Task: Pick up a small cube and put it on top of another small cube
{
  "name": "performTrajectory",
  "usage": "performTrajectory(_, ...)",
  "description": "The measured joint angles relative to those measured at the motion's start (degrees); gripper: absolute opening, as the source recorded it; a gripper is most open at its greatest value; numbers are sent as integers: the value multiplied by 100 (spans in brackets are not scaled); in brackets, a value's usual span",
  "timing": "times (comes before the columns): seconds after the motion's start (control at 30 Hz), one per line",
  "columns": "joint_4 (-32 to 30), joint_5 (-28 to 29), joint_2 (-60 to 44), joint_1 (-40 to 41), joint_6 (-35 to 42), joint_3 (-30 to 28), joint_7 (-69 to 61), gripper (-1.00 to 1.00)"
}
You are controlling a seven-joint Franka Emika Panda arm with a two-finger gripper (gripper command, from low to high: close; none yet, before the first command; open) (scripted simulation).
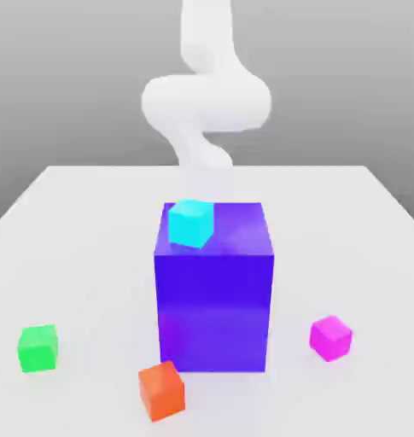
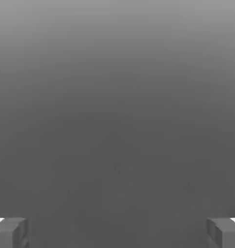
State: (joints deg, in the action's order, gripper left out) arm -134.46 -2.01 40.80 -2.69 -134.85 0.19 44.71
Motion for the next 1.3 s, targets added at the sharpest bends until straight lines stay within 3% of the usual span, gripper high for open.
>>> performTrajectory(0.27,-894,-567,-1726,-834,-1028,313,-299,0)
performTrajectory(0.47,-1550,-659,-2969,-1286,-1797,763,-287,0)
performTrajectory(0.67,-2219,86,-4209,-1717,-2594,1111,323,0)
performTrajectory(0.9,-2159,1109,-5660,-2287,-3692,435,1087,0)
performTrajectory(0.93,-2127,1141,-5835,-2370,-3833,346,1119,-100)
performTrajectory(1.13,-2110,1179,-5922,-2404,-3907,305,1154,-100)
performTrajectory(1.3,-2260,869,-5169,-2151,-3304,631,905,-100)
